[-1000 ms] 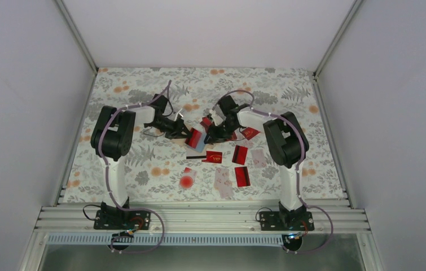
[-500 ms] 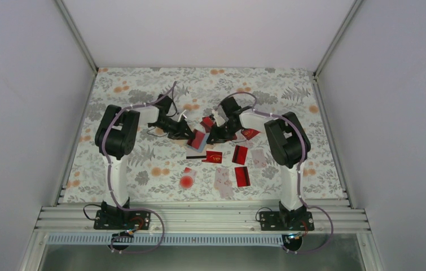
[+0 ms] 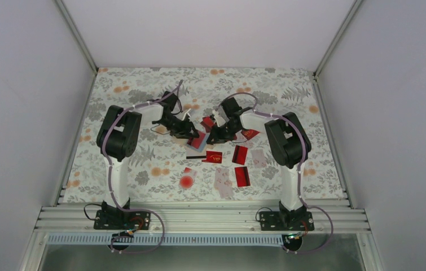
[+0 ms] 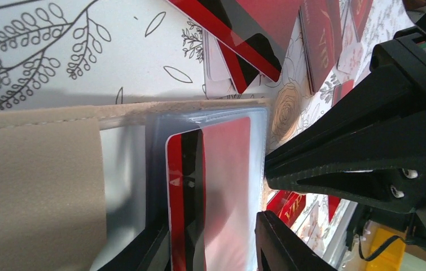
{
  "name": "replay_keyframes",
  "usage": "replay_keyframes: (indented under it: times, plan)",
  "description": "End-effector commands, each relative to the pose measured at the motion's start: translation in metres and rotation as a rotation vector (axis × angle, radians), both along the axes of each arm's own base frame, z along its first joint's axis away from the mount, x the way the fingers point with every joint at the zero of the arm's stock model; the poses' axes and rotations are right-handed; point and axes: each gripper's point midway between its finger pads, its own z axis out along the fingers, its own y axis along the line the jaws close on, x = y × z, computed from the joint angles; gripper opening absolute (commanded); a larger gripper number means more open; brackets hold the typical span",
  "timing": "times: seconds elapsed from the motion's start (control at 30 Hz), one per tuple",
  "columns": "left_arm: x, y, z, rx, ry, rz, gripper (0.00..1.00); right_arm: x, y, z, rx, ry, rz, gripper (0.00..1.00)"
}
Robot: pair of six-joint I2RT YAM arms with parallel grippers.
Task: Put the credit cards into the card holder
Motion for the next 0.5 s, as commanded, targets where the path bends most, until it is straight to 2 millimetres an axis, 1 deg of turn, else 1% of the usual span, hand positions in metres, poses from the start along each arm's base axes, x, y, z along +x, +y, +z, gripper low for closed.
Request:
replay_keyframes:
  times: [0.0,0.3,0.47]
  plan:
    - [-0.01,-0.004,-0.019,0.116,-0.019,-0.047,0.37,-0.019,-0.007,-0.023,-0.064,0.056,0.011,0.04]
    - [-0.013,-0.015,-0.022,0.204,-0.05,-0.089,0.36,-0.016,-0.005,-0.017,-0.053,0.038,0.01,0.04]
    - [-0.015,-0.017,-0.022,0.253,-0.066,-0.084,0.27,-0.013,-0.004,-0.013,-0.044,0.026,0.003,0.04]
